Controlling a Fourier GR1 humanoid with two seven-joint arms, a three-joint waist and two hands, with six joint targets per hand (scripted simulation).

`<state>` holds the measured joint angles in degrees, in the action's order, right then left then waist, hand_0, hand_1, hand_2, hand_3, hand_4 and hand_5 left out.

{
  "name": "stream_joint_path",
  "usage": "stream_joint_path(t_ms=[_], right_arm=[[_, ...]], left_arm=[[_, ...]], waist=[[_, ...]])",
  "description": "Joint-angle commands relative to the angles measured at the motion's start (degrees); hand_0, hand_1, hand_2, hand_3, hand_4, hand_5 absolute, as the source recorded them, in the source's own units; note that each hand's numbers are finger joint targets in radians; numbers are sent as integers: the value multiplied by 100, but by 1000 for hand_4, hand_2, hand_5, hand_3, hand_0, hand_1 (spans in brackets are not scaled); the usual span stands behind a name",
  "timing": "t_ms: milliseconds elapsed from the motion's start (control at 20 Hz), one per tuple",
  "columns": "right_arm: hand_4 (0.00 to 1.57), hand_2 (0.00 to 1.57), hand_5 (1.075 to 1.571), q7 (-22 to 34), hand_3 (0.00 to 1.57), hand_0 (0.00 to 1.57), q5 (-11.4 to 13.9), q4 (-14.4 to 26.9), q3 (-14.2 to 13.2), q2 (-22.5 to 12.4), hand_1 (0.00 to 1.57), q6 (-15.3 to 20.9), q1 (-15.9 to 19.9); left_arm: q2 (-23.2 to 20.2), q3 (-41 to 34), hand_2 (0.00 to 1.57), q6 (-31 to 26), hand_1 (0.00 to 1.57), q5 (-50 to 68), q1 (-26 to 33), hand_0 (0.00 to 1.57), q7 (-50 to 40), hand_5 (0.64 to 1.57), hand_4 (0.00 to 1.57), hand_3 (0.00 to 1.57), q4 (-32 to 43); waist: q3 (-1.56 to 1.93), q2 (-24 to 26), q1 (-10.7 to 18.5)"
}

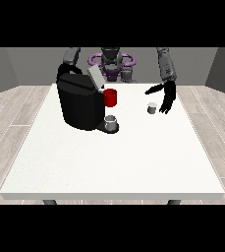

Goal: Insert the coffee pod into the coffee machine and close the lid

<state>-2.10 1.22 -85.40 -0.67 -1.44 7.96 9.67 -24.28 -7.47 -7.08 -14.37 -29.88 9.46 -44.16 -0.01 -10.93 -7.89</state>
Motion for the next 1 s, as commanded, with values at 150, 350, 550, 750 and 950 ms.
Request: stream_joint_path(t_ms=[150, 350, 550, 750, 950], right_arm=[[356, 0, 1571, -98, 0, 0, -23, 346, -242, -253, 0, -102, 197], [386, 0, 1571, 359, 0, 0, 68, -2, -7, 39, 0, 159, 363], [453, 0, 1571, 441, 0, 0, 94, -124, 3, -5, 0, 156, 397], [520, 0, 1571, 190, 0, 0, 76, 118, -42, -12, 0, 98, 253], [524, 0, 1571, 146, 0, 0, 61, 2, 15, -36, 0, -1, 268]], left_arm=[[19, 335, 775, 343, 704, -628, -129, 704, 33, 1571, 0, 487, 304], [-221, 336, 698, 297, 568, -869, -246, 568, 487, 1571, 0, 414, 791], [-178, 325, 788, 752, 645, -1128, -432, 645, 632, 1571, 0, 527, 1031], [-103, 373, 864, 1072, 719, -1339, -423, 719, 738, 1571, 229, 649, 1014], [34, 230, 972, 1559, 824, -1425, -715, 824, 572, 1571, 389, 737, 1287]], waist=[[1, -136, -49], [-2, -211, -65], [-2, -227, -159], [-1, -93, -66], [-2, -282, -280]])
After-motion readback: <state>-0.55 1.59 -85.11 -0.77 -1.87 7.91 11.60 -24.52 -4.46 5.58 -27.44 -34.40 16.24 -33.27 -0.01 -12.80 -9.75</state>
